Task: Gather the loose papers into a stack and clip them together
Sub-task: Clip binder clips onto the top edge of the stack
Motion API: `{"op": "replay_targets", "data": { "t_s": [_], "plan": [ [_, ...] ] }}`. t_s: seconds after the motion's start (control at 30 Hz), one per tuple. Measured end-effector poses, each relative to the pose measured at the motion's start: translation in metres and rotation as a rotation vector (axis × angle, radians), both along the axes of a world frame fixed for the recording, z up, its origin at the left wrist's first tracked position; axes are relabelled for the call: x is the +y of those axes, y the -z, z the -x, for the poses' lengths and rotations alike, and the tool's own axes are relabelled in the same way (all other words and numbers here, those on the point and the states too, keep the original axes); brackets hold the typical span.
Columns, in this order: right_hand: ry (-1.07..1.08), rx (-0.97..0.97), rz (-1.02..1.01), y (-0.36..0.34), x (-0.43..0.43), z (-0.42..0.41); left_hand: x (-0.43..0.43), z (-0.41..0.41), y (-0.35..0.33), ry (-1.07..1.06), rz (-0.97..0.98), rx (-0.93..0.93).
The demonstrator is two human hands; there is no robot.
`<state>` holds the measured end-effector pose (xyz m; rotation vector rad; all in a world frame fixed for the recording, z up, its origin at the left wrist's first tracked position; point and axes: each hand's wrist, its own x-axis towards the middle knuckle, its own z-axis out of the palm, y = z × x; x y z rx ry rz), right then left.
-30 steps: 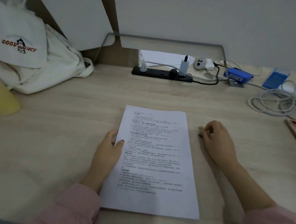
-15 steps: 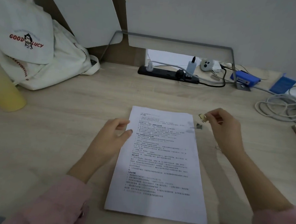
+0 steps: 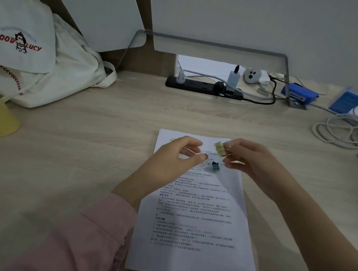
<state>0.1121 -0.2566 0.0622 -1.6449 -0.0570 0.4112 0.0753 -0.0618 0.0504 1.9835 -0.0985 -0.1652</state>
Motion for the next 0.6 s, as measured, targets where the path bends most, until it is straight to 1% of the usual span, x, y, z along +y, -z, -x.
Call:
{"op": "replay_targets", "data": {
  "t_s": [0.07, 0.13, 0.23, 0.33, 0.43, 0.5, 0.53, 0.57, 0.6],
  "plan": [
    [-0.102, 0.043, -0.028, 0.000, 0.013, 0.004, -0.006, -0.004, -0.001, 0.021, 0.008, -0.008],
    [-0.134, 0.071, -0.048, 0.002, 0.022, 0.004, -0.007, -0.006, 0.000, 0.035, 0.039, -0.012],
    [-0.082, 0.071, -0.065, 0.006, 0.022, 0.001, -0.001, -0.007, 0.004, 0.034, 0.072, 0.007],
    [0.010, 0.014, -0.033, 0.011, 0.016, -0.003, 0.004, -0.008, 0.009, 0.019, 0.110, 0.030],
    [-0.013, -0.005, -0.022, 0.018, 0.022, -0.001, 0.002, -0.010, 0.017, -0.007, 0.146, 0.072],
    [-0.002, -0.022, 0.004, 0.021, 0.029, -0.002, -0.002, -0.011, 0.023, -0.039, 0.108, 0.095],
    [0.040, -0.062, 0.043, 0.022, 0.029, -0.003, -0.002, -0.012, 0.026, -0.063, 0.042, 0.083],
    [0.086, -0.139, 0.135, 0.025, 0.027, -0.006, -0.001, -0.012, 0.029, -0.088, -0.063, 0.047],
    [0.121, -0.242, 0.279, 0.028, 0.024, -0.008, 0.001, -0.012, 0.031, -0.100, -0.189, -0.004]
  ]
}}
